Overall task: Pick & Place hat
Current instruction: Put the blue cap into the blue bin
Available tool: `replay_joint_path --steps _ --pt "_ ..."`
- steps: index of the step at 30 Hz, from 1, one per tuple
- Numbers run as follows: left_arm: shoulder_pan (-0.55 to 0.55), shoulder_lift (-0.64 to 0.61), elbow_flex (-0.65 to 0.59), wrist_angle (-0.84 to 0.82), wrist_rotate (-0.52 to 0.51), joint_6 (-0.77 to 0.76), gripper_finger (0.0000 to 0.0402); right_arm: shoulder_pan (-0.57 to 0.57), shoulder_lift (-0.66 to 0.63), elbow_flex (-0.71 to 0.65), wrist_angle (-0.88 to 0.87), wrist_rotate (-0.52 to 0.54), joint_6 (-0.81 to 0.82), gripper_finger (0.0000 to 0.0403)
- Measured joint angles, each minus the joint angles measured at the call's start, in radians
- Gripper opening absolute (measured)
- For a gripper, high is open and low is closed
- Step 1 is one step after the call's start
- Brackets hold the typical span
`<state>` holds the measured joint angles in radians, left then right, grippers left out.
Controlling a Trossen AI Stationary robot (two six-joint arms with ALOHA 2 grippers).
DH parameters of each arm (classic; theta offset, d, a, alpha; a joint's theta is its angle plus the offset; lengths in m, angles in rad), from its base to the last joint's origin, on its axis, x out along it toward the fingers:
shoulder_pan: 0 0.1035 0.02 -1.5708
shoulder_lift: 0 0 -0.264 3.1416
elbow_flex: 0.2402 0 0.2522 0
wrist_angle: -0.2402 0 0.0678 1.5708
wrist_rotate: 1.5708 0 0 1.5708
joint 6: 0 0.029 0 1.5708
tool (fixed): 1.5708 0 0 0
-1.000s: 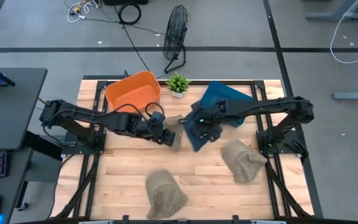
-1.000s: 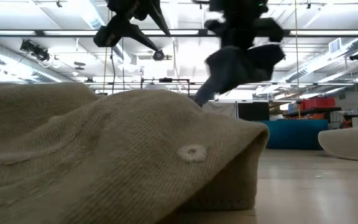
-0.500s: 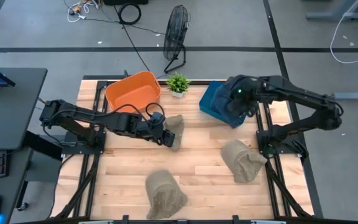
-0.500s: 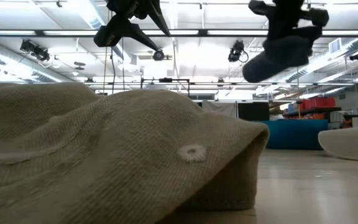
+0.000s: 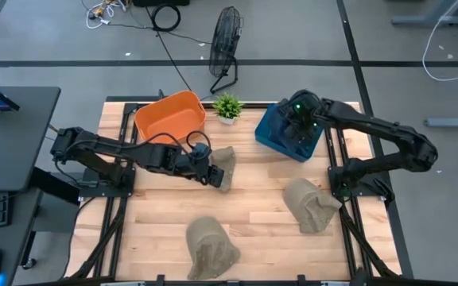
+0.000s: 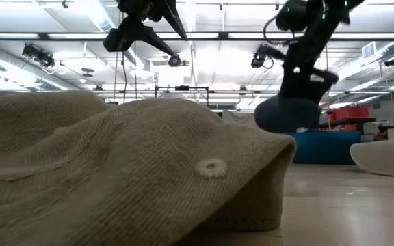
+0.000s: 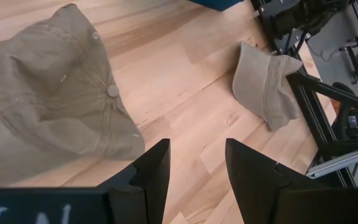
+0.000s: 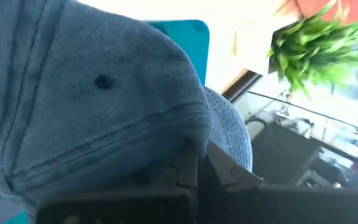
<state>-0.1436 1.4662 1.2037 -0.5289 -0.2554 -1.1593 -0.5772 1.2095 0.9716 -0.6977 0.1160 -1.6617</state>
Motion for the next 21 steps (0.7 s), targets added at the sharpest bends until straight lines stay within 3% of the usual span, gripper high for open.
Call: replay_joint_path --steps 3,9,16,21 --pt "0.001 0.000 0.000 0.000 0.000 -0.002 0.0158 -0.046 0.000 -0.075 0.117 -0.017 -0.034 0.0000" --pt "0.000 0.000 0.000 0.000 0.000 -0.007 0.0158 -0.084 -0.003 -0.186 0.186 -0.020 -0.151 0.0001" --pt "0.014 0.000 0.000 0.001 0.000 -0.009 0.0158 -0.080 0.000 -0.212 0.196 -0.109 0.024 0.0033" --pt "0.033 0.000 0.000 0.000 0.000 -0.034 0.0158 -0.080 0.000 -0.212 0.211 -0.113 0.091 0.0057"
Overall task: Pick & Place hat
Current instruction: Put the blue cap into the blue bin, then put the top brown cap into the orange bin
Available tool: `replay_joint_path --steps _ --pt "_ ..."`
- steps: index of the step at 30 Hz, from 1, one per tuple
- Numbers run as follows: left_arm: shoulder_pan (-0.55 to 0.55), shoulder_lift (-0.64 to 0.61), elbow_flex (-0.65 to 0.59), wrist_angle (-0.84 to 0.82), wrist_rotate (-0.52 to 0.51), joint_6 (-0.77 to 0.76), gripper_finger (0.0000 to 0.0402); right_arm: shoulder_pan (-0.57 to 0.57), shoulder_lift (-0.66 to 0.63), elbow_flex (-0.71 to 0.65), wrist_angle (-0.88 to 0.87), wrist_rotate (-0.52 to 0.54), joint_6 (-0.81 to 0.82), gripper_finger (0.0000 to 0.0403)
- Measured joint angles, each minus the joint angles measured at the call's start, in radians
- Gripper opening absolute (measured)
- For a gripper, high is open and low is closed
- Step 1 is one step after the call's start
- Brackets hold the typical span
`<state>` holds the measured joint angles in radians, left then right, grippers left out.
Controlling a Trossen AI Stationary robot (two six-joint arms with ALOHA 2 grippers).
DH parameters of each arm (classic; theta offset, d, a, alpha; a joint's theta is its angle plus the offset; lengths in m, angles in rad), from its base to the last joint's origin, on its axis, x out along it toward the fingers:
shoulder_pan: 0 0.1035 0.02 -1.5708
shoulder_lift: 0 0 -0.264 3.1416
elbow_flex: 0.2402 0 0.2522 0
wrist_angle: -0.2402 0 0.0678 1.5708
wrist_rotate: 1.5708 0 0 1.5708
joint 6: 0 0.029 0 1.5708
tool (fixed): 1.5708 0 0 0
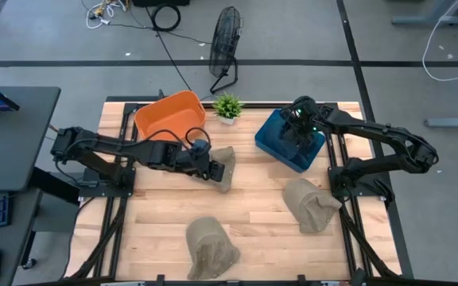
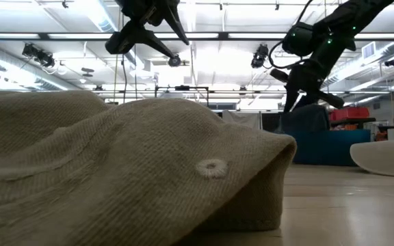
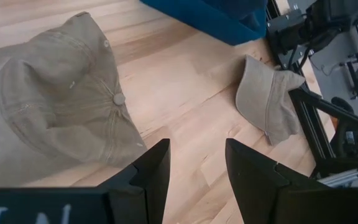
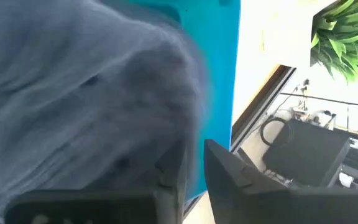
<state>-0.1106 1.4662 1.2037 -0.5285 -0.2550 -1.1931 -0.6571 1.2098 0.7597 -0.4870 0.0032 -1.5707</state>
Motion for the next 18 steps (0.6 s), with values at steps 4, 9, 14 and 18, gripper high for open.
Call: replay_joint_path --steps 4,9,14,18 --pt "0.003 0.000 0.000 0.000 0.003 -0.001 0.0158 0.000 0.000 0.000 0.000 0.003 0.001 0.0067" --pt "0.003 0.000 0.000 0.001 0.016 -0.003 0.0158 0.000 -0.007 0.000 0.006 0.039 -0.001 0.0069" --pt "0.003 -0.001 0.001 0.021 0.042 -0.001 0.0156 0.000 -0.059 0.053 -0.014 0.037 0.056 0.0058" --pt "0.003 -0.003 0.027 0.021 0.075 0.030 0.0150 0.009 -0.124 0.147 -0.076 -0.017 0.188 0.0052"
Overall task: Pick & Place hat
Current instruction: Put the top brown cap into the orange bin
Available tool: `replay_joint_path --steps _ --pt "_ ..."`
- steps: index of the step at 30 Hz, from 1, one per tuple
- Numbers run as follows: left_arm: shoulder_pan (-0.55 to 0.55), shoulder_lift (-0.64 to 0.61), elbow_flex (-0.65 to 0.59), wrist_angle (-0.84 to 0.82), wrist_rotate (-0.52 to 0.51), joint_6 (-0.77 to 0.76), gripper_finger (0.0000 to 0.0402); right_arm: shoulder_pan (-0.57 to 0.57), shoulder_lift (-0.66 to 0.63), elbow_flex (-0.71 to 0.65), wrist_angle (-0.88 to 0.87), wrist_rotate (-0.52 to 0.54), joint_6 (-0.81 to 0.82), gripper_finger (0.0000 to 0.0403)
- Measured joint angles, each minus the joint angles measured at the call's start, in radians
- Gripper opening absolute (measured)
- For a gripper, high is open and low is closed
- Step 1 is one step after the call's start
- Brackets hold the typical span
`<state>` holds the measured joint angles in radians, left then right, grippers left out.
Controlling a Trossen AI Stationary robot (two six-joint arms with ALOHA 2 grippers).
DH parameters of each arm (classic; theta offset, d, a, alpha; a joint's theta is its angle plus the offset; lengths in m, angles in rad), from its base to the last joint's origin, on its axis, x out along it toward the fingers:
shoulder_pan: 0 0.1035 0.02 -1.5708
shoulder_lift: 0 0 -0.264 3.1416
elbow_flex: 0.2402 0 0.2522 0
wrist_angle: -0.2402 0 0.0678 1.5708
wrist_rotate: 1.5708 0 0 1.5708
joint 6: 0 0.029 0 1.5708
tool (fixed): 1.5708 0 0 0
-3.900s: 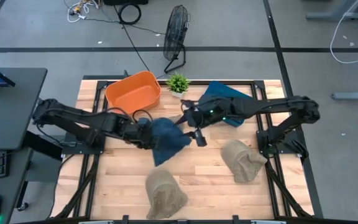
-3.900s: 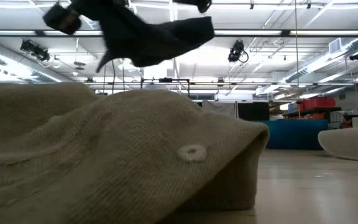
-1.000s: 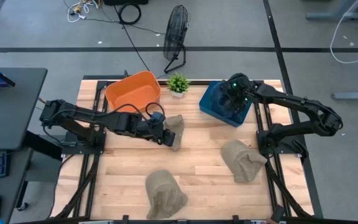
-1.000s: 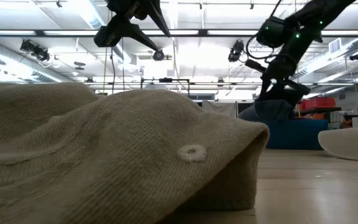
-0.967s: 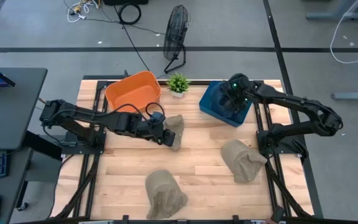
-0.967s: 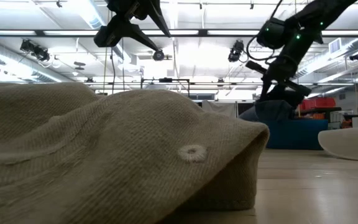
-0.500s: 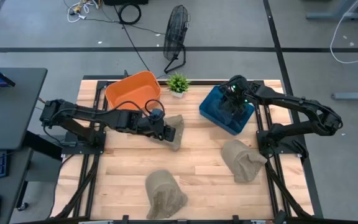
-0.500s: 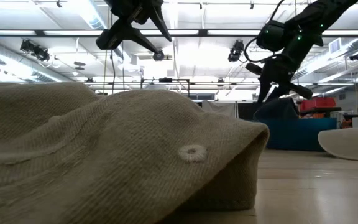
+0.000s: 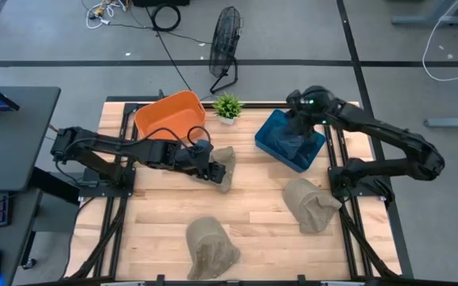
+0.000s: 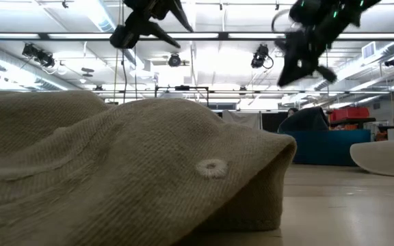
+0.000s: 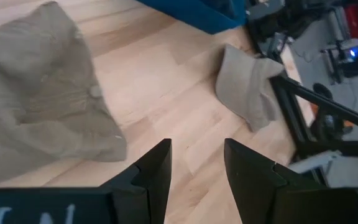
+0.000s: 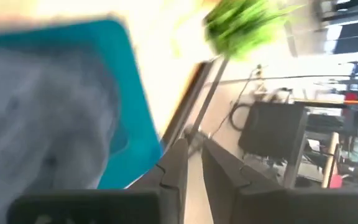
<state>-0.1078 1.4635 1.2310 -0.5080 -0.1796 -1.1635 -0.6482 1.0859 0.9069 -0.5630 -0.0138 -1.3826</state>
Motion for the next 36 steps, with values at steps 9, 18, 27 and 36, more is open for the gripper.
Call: replay_joint_path --steps 9,18,27,36 --pt "0.000 -0.001 0.101 -0.104 0.008 0.031 0.0149 0.103 -0.130 0.230 -0.111 -0.301 0.566 0.0049" --pt "0.026 0.000 0.176 -0.437 -0.080 -0.088 0.0154 0.231 -0.170 0.359 -0.060 -0.529 1.095 0.0049" --pt "0.078 0.094 0.058 -0.433 -0.099 -0.179 0.0156 0.334 -0.117 0.354 0.089 -0.526 1.247 0.0049" --pt "0.107 0.258 0.050 -0.400 -0.141 -0.134 0.0156 0.392 -0.004 0.354 0.089 -0.526 1.269 0.0070"
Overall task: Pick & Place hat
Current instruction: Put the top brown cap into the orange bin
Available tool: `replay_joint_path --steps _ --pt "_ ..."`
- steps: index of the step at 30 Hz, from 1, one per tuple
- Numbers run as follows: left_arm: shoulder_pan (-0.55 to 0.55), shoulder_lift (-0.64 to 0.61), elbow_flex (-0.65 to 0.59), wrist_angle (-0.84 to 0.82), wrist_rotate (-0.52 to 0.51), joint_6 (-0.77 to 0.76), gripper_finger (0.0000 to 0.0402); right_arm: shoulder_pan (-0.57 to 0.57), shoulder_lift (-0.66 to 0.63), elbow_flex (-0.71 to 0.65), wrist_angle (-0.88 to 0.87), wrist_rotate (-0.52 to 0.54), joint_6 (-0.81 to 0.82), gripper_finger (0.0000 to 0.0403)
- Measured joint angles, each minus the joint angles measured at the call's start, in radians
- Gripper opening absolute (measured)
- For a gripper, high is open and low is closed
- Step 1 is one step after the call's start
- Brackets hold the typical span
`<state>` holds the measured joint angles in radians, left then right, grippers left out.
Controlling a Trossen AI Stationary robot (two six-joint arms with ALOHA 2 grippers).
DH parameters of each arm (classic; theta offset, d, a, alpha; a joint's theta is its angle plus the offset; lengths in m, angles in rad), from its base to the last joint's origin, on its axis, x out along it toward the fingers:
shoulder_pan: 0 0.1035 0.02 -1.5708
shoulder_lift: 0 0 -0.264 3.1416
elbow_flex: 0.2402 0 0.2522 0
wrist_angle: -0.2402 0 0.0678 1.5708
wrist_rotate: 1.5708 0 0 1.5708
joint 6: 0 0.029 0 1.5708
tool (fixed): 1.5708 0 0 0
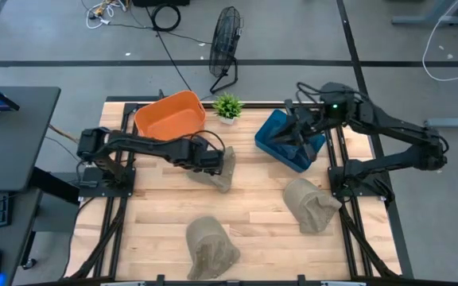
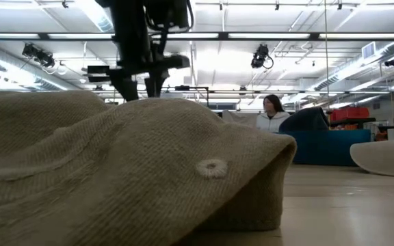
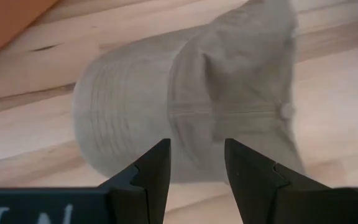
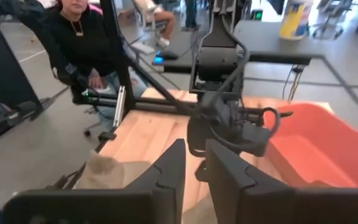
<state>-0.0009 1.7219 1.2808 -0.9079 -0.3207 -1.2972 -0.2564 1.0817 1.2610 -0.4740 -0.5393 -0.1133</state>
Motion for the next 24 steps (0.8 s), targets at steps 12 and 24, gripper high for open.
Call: replay_joint_path --steps 12,24 --pt "0.017 0.130 0.000 0.036 0.000 0.000 0.0156 0.033 0.093 0.000 0.008 0.061 -0.022 0.0141" --pt "0.071 0.155 0.002 0.055 0.026 0.118 0.0081 0.032 0.095 -0.001 0.002 0.061 -0.026 0.0141"
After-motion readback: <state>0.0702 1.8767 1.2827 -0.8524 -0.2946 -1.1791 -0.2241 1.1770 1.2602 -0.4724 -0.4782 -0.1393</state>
